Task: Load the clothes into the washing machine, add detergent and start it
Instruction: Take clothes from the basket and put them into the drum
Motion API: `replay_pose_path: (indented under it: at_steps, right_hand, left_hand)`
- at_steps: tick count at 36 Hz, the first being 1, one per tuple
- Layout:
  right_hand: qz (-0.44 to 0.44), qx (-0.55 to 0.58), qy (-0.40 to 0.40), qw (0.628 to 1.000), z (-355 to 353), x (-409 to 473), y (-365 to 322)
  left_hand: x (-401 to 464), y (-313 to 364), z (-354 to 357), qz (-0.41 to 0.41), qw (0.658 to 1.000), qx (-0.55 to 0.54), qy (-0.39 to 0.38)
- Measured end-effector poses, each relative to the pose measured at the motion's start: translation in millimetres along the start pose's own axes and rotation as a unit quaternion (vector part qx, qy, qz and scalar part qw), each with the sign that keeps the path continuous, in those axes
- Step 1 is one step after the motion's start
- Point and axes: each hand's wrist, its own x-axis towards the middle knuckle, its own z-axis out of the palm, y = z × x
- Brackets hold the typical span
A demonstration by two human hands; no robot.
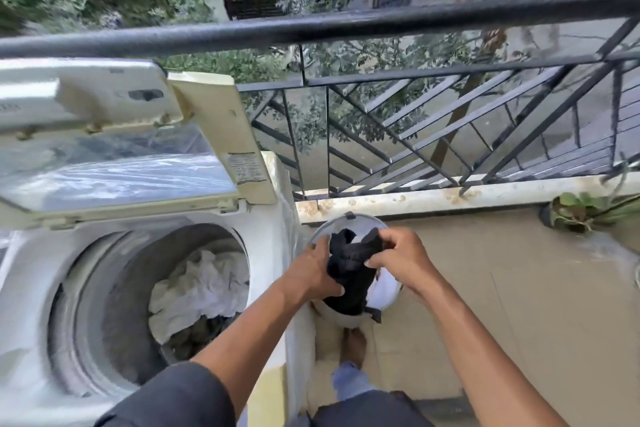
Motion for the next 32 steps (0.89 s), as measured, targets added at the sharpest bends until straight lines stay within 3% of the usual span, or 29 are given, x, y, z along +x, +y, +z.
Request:
replay_pose_path:
  at_steps: [6, 15, 20, 26, 29, 32]
  right_hand:
    - [-0.107, 0.108, 0.018, 0.988, -21.2, -30.2, -32.9]
    - [-0.069, 0.048, -0.047, 0.995, -19.3, -35.1, -35.8]
    - [-0.091, 0.031, -0.098, 0.990, -16.0, -38.0, -24.9]
    - [-0.026, 0.024, -0.126, 0.991, -16.1, -31.5, 1.8]
    - [0.032, 0.017, -0.098, 0.995, -13.8, -20.3, 22.3]
    - [0.084, -0.022, -0.041, 0.995, -9.1, -6.2, 49.0]
  left_hand:
    - [-6.0, -3.5, 2.2, -0.002, 1.000, -0.010, 0.024]
    - [-12.4, 2.9, 5.7, 0.099, 0.976, -0.040, 0.187]
    - [-10.8, -1.1, 3.3, 0.122, 0.957, -0.170, 0.203]
    - [-15.7, 4.6, -17.2, 0.084, 0.878, -0.446, 0.154]
    - [-25.7, 13.9, -34.3, 0.092, 0.842, -0.518, 0.120]
    - [-29.2, 16.5, -44.1, 0.096, 0.829, -0.541, 0.105]
